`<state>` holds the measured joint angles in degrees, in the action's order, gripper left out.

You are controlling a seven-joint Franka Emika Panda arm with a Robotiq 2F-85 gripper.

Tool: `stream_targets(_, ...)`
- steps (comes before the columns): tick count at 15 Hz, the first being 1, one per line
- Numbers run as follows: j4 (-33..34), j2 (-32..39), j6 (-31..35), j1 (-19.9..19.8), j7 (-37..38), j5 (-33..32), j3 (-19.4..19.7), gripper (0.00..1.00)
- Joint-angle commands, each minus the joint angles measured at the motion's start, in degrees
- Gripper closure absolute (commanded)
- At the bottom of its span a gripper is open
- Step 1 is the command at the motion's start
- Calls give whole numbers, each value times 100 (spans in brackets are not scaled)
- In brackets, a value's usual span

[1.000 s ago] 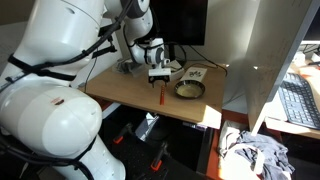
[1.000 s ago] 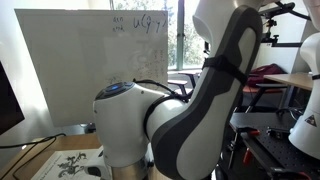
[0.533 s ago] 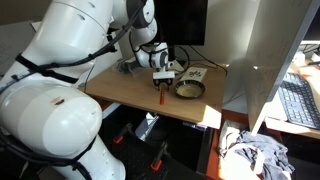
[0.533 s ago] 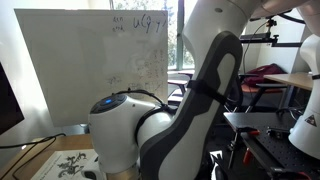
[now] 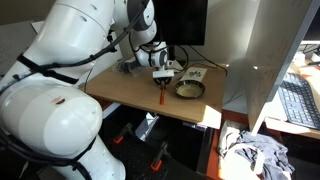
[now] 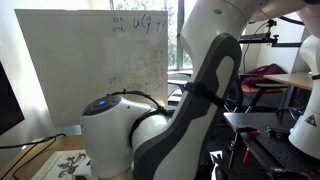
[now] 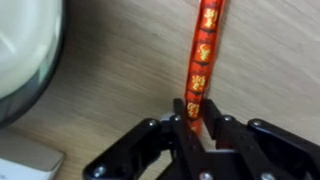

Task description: Pick up the red object and place it in the bowl

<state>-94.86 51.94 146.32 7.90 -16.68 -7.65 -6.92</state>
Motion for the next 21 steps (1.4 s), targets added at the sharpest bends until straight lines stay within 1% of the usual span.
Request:
stream_targets(1,67,23,-120,-47,-10,-68,-56,100)
stream_targets(3,29,-28,-114,-112,-39,-7,-115,100)
stream_targets(5,-55,-168,-79,-276,-100,142,-259,98)
stream_targets(9,-246,-711,-67,-866,-687,564,-892,98)
stream_targets(11,-293,-981,132,-1064,-1035,644,-1038,98)
stream_targets(14,-327,-1190,265,-1337,-1612,639,-1053,98)
stream_targets(15,-367,-1215,384,-1342,-1674,545,-933,98)
stream_targets(17,-428,-1162,511,-1539,-1879,585,-916,98)
stream_targets(18,-473,-1143,597,-1578,-1904,533,-842,98)
stream_targets(21,-517,-1014,783,-1821,-2035,570,-852,98)
